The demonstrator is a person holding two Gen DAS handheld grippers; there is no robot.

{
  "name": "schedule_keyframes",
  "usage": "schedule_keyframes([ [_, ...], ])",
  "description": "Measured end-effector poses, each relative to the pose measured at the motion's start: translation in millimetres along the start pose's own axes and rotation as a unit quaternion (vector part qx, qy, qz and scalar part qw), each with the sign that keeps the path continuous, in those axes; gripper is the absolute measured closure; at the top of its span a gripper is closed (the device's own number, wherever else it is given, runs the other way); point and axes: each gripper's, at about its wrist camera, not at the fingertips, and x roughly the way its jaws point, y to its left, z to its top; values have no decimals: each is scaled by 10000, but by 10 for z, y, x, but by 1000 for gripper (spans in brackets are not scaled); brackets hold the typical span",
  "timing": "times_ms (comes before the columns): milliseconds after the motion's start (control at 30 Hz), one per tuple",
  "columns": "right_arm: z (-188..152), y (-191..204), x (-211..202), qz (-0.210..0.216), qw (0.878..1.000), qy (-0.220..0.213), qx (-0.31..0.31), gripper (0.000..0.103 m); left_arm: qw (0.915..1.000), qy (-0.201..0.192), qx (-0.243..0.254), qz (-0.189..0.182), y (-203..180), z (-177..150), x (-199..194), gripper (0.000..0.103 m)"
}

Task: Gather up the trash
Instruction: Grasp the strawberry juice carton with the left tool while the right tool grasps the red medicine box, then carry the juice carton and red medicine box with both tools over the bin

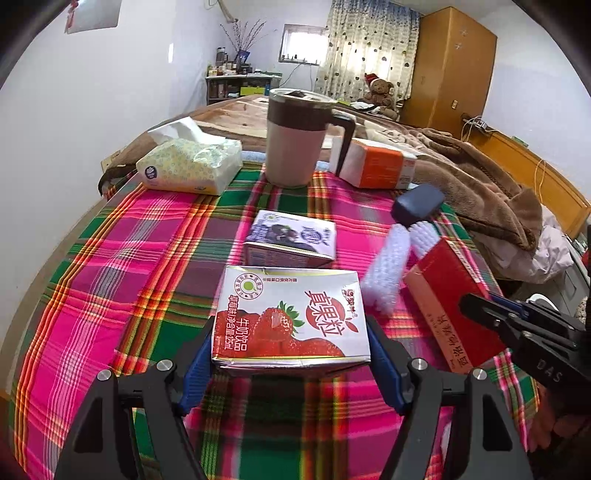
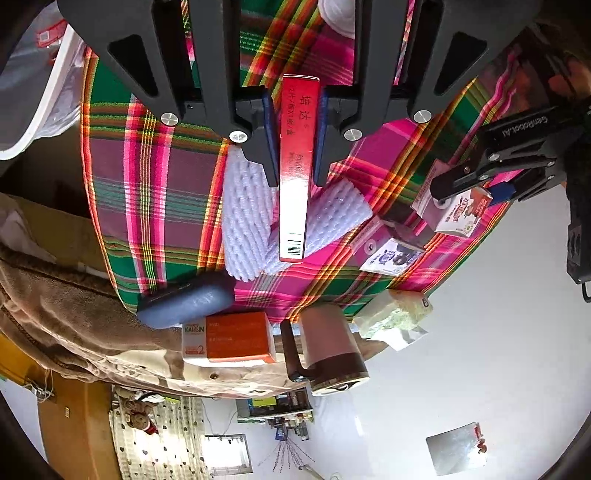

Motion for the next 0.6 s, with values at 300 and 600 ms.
schedule_keyframes([
  [300, -9, 9, -150, 22, 9999, -168, 33, 85, 9999, -106, 85, -50, -128, -28, -169, 29],
  [600, -4, -55, -396, -44, 9990, -418, 122, 85, 9992, -309, 239, -104, -309, -32, -409, 29],
])
